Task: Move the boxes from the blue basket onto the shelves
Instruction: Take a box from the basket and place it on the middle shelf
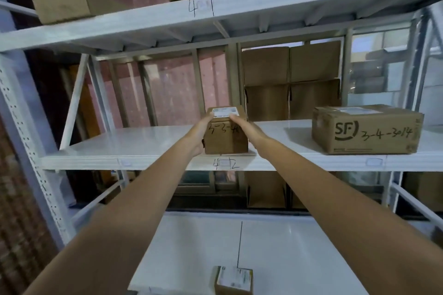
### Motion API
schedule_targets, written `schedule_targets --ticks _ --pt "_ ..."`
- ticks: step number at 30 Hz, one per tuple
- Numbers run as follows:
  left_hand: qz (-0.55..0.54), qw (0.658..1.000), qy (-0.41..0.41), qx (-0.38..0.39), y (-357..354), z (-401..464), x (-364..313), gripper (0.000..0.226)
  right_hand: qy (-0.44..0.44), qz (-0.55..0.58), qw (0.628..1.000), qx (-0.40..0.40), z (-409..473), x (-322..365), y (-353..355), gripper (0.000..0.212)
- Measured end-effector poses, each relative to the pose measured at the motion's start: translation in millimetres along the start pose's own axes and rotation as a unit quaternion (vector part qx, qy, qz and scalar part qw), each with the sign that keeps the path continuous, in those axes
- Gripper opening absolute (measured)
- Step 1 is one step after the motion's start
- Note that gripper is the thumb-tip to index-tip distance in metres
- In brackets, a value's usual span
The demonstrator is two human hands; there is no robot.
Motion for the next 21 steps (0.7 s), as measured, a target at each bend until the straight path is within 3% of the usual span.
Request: schedule_targets --ticks 7,17,21 --pt "-0.023 0.995 0.062 0.079 10 37 26 0.049 -0.025 -0.041 0.998 -0.041 29 -19 -14 0.092" --pt "-0.016 0.993 0.052 0.109 19 53 39 0.057 -0.018 -0.081 0.995 -0.055 43 -24 -24 0.072" --pt "-0.033 0.993 0.041 0.103 21 46 36 0.052 -0.042 -0.091 0.991 -0.093 36 -25 -19 0.095"
Point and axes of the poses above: each hand's wrist, its own z-axis towards the middle knuckle, its own y-axis out of the back of the hand, x = y × z, the point moved 7 cm from there along z, towards the middle knuckle, and after that the axes turned 3 degrees about -y, right-handed, at the moved point
